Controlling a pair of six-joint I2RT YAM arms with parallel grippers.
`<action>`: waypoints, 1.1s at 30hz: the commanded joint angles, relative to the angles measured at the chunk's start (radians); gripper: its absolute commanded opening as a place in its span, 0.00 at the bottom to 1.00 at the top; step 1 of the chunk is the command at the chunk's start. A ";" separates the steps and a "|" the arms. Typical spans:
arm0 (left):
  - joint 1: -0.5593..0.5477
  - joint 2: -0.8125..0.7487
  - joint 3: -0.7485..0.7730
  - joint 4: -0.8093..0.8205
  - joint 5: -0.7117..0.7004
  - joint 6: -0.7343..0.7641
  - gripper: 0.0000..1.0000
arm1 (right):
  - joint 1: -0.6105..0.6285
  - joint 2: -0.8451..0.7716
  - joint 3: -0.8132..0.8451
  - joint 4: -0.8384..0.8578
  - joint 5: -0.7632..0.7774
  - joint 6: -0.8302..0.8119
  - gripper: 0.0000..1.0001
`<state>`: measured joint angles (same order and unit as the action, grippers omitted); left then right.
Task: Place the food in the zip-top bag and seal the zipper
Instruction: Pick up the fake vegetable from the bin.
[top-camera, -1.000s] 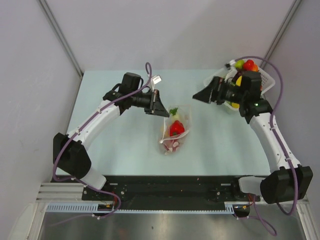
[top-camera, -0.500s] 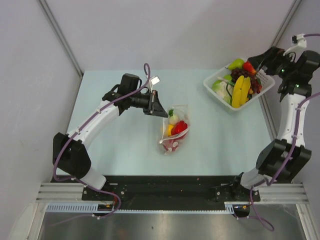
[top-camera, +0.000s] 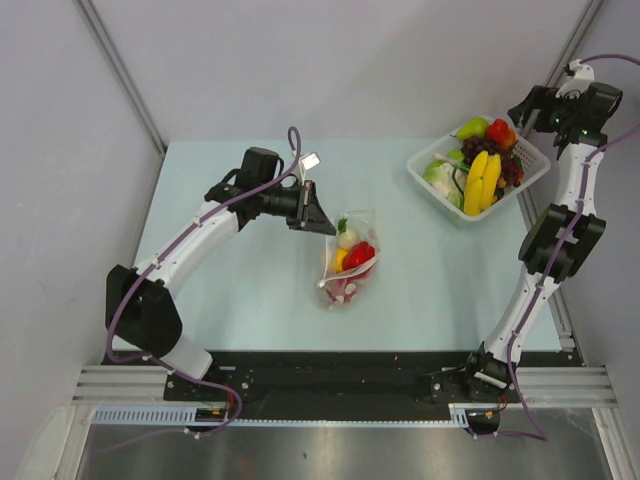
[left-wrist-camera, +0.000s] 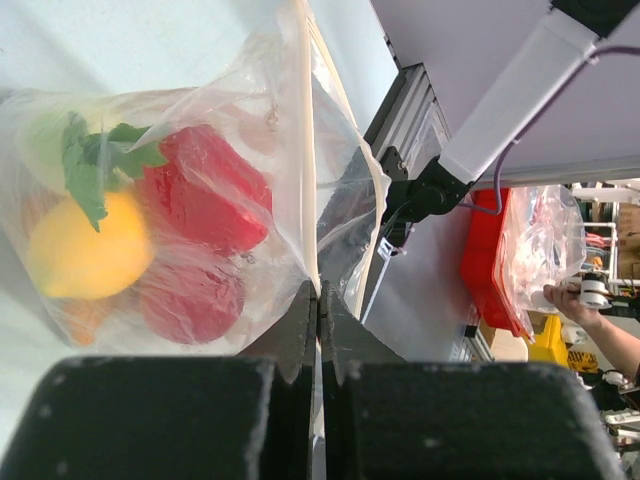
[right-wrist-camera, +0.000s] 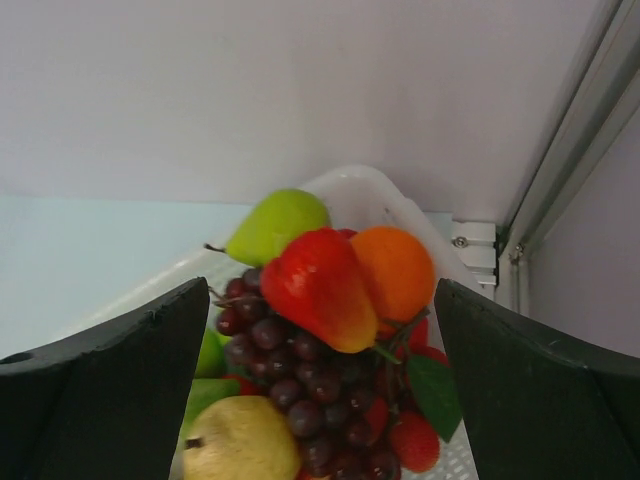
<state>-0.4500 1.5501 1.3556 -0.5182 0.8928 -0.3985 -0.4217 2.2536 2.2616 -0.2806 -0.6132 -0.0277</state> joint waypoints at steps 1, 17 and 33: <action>0.005 -0.018 -0.006 0.012 -0.003 0.030 0.00 | 0.020 0.087 0.156 -0.080 -0.017 -0.127 1.00; 0.010 0.001 -0.009 0.009 -0.002 0.038 0.00 | 0.086 0.164 0.093 -0.012 0.133 -0.210 1.00; 0.019 0.005 -0.003 -0.002 -0.002 0.041 0.00 | 0.080 0.130 0.041 -0.039 0.092 -0.236 0.62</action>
<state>-0.4397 1.5578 1.3407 -0.5209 0.8902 -0.3832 -0.3313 2.4466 2.3276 -0.3450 -0.4900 -0.2665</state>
